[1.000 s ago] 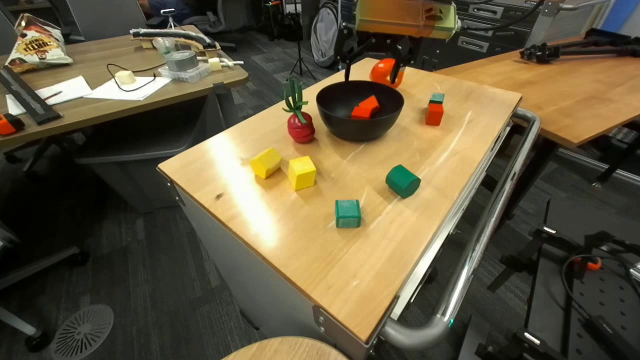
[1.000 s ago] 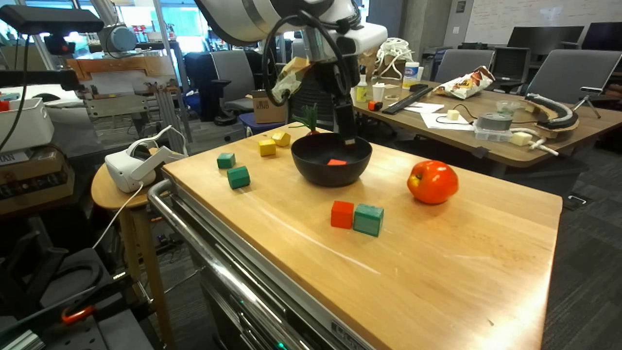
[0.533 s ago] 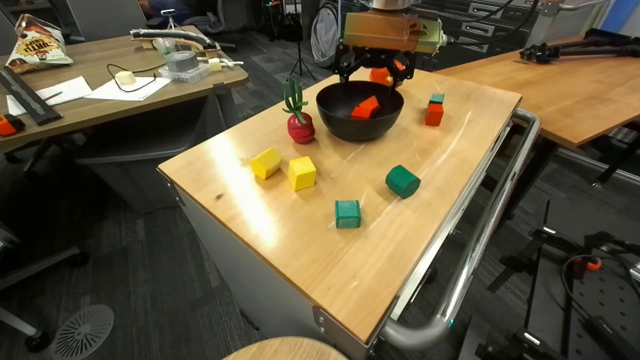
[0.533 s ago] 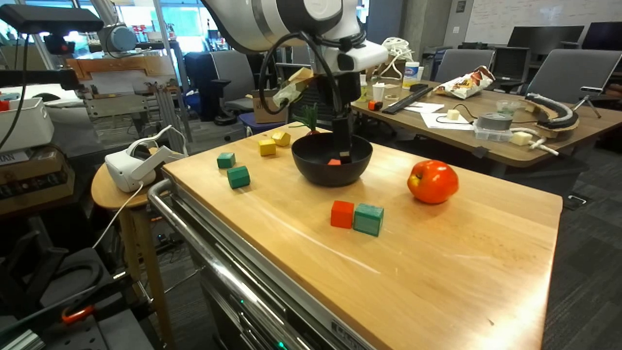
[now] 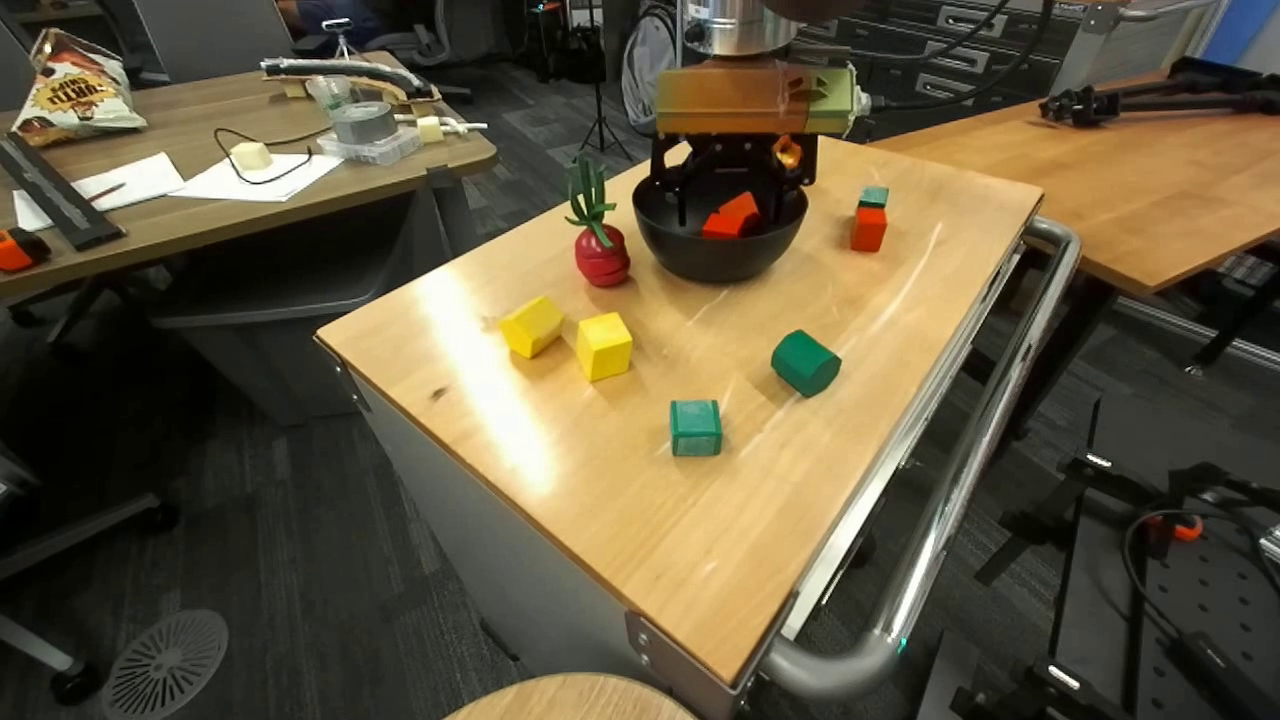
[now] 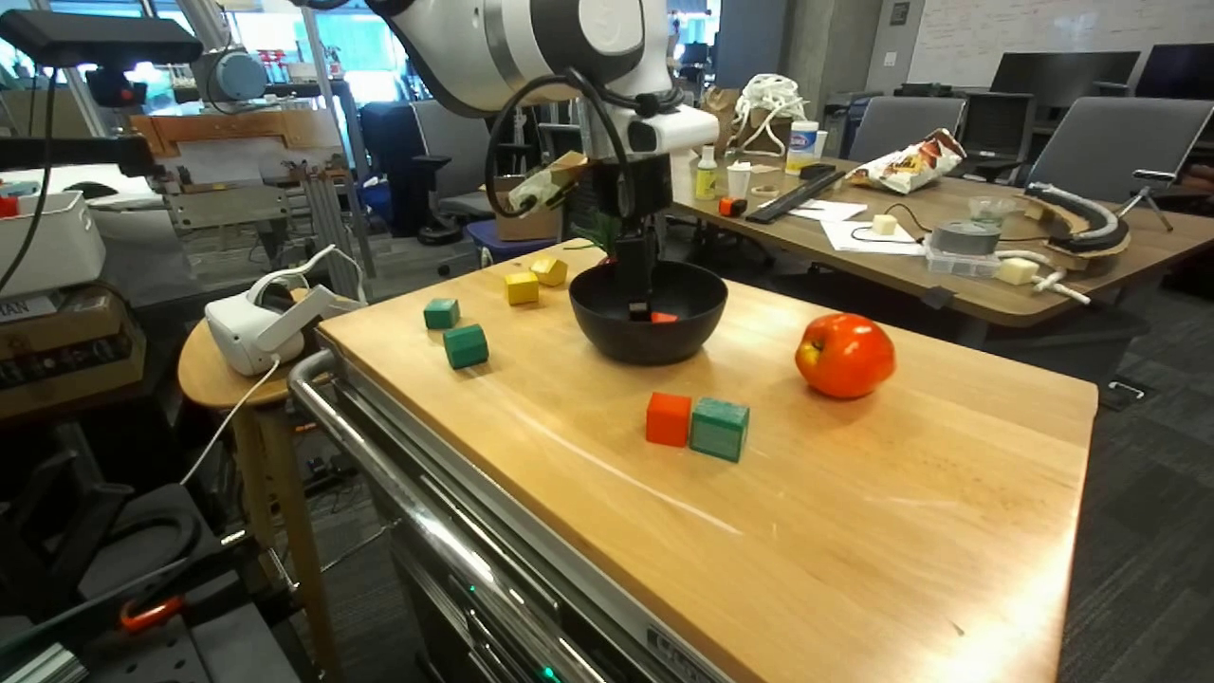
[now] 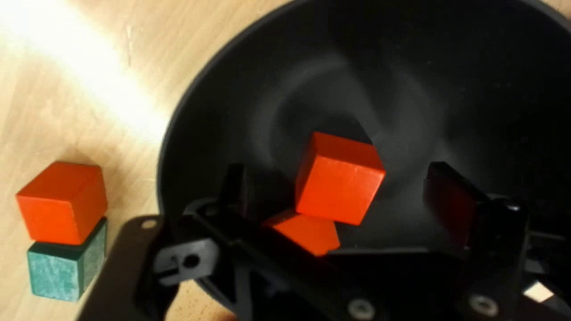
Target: Remove the blocks from the black bowl
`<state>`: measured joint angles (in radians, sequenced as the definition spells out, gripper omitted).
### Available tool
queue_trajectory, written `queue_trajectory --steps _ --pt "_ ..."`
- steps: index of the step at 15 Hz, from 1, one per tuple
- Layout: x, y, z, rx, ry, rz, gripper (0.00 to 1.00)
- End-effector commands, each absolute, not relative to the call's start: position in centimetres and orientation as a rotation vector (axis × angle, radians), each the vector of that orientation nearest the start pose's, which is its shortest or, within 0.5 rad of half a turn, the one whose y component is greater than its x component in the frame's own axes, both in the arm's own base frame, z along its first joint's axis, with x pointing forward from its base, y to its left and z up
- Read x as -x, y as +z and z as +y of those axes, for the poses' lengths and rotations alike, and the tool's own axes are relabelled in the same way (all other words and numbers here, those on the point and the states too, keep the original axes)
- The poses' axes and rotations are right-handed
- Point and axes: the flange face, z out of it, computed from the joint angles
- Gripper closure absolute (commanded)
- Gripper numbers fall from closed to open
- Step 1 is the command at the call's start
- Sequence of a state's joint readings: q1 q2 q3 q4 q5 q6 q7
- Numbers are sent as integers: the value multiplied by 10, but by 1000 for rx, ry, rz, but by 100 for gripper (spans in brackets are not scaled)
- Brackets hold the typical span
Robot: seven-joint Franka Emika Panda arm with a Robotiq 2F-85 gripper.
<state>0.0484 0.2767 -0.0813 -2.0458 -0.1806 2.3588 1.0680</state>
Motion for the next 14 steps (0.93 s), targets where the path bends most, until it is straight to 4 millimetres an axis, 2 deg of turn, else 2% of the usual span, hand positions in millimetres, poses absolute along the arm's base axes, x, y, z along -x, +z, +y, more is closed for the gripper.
queue_trajectory --steps 1,4,5,6,7,10,13,14 --pt "-611 289 -18 2914 -150 1557 0" --pt "-621 270 -23 2949 -219 1550 8" --pt "-624 268 -24 2950 -248 1546 31" --pt "-627 267 -25 2950 -263 1545 32" --pt "-629 270 -25 2946 -284 1539 35" --pt "-633 281 -25 2912 -309 1535 58" --pt "-635 301 -24 2845 -353 1514 81" --pt "-634 309 -24 2816 -370 1503 83"
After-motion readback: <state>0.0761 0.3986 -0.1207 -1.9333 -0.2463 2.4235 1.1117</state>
